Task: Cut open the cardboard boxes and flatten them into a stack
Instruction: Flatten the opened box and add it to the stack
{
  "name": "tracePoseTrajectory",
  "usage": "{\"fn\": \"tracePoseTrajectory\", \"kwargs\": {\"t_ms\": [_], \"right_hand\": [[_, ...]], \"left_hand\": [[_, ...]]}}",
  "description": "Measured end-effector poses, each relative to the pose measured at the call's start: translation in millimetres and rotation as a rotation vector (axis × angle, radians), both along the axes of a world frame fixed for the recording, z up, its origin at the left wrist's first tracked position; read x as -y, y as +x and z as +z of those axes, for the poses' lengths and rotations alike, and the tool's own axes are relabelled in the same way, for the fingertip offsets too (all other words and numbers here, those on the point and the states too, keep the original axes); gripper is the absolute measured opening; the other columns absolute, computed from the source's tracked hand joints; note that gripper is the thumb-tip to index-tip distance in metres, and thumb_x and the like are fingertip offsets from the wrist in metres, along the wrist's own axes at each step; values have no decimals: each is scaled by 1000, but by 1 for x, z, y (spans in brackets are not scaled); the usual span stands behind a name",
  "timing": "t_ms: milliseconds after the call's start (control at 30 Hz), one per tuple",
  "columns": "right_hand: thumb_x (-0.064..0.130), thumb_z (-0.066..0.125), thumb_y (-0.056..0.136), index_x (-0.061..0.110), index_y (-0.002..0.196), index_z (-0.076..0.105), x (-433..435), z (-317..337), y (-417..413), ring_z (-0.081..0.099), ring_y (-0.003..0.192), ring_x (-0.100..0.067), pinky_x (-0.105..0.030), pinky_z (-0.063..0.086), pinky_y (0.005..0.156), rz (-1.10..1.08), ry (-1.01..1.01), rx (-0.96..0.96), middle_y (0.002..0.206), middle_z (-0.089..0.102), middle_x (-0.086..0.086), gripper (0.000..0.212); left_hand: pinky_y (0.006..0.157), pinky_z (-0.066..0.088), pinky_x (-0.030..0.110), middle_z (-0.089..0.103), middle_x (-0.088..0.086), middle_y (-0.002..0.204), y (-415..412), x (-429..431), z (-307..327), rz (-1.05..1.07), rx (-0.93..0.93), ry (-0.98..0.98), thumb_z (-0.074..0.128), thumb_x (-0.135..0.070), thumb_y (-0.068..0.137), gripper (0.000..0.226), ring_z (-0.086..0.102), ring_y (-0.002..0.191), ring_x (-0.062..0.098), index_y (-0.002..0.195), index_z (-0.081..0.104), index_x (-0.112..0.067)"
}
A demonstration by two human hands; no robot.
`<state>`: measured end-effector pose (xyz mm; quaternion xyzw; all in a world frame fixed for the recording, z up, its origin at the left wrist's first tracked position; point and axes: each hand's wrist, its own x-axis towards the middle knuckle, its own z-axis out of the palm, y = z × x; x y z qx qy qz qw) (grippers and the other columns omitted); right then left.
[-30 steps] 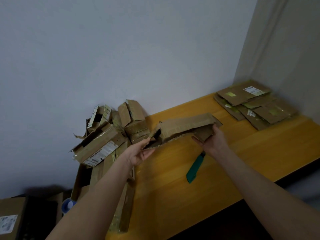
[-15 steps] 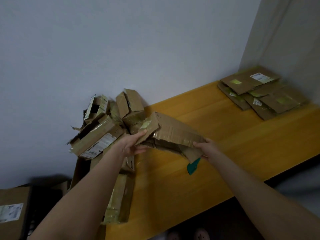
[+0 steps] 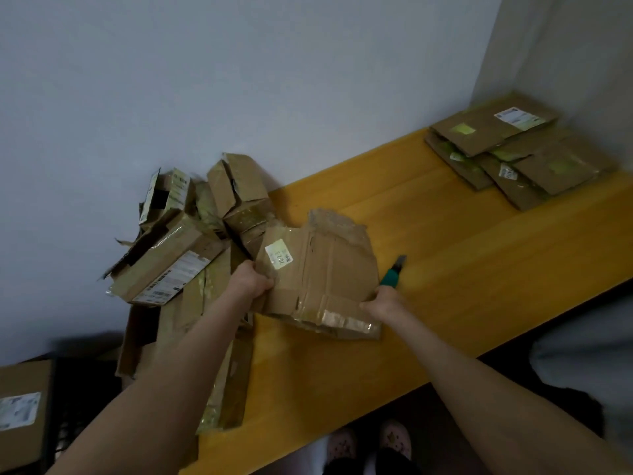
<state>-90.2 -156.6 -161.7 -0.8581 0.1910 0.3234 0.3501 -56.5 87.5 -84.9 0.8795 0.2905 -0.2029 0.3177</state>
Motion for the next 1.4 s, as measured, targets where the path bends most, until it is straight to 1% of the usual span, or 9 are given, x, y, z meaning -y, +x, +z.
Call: {"fn": "tracePoseTrajectory", "kwargs": {"t_ms": [167, 367, 500, 700, 867, 1033, 1200, 1300, 1400], "right_hand": [[28, 59, 91, 15, 127, 53, 42, -4, 12, 57, 77, -19, -37, 57, 76, -63, -137, 98, 103, 61, -5, 39], [50, 61, 87, 20, 144, 38, 79, -8, 23, 50, 119, -31, -44, 50, 94, -166, -119, 108, 146, 36, -8, 69], [39, 51, 97, 19, 138, 43, 62, -2, 22, 59, 105, -25, -37, 51, 77, -209, 20, 209, 131, 54, -3, 46], [11, 37, 100, 23, 143, 35, 47, -3, 8, 54, 71, -24, -30, 36, 46, -39, -223, 180, 106, 60, -9, 45], [14, 27, 102, 21, 133, 46, 42, -15, 8, 59, 94, -27, -31, 44, 66, 175, -265, 98, 113, 60, -10, 37], [20, 30, 102, 14, 130, 46, 67, -27, 23, 50, 100, -27, -36, 46, 79, -11, -283, 84, 128, 44, -14, 33], [44, 31, 101, 24, 130, 47, 92, -17, 37, 39, 121, -35, -44, 39, 97, -3, -405, 203, 138, 38, -14, 39], [62, 44, 91, 19, 149, 27, 75, -2, 44, 35, 133, -34, -48, 39, 104, -57, -115, 286, 150, 30, -12, 74], [52, 73, 77, 14, 153, 14, 62, 5, 48, 34, 137, -31, -48, 36, 109, -372, 279, 247, 153, 29, -9, 103]], "left_hand": [[94, 46, 41, 53, 16, 131, -14, 39, -30, 95, -30, -156, 70, -15, 86, 56, 52, 119, 33, 135, 44, -4], [82, 50, 43, 55, 14, 124, -15, 70, -38, 221, -79, -451, 67, -11, 86, 50, 54, 109, 32, 131, 46, -5], [58, 43, 29, 58, 5, 94, 3, 49, -5, 267, 84, -472, 64, -10, 83, 26, 54, 79, 20, 104, 51, -18], [59, 42, 32, 56, 5, 99, 12, 13, 21, 174, 169, -356, 60, -14, 86, 30, 54, 85, 21, 115, 53, -16], [59, 40, 31, 53, 2, 95, 12, 15, 8, 202, 157, -330, 59, -15, 88, 25, 52, 83, 18, 110, 49, -20], [60, 41, 31, 55, 6, 106, 13, 21, -2, 256, 109, -360, 61, -17, 86, 50, 52, 84, 19, 134, 45, -15], [61, 44, 34, 56, 5, 100, -4, 36, -22, 260, 33, -469, 59, -9, 84, 38, 54, 85, 23, 120, 52, -16], [64, 46, 33, 60, 4, 103, -19, 41, -31, 200, 62, -510, 59, -7, 85, 34, 58, 88, 22, 115, 55, -21], [73, 51, 35, 63, 3, 110, -26, 36, -32, 127, 114, -582, 62, -5, 85, 33, 62, 96, 22, 106, 56, -29]]}}
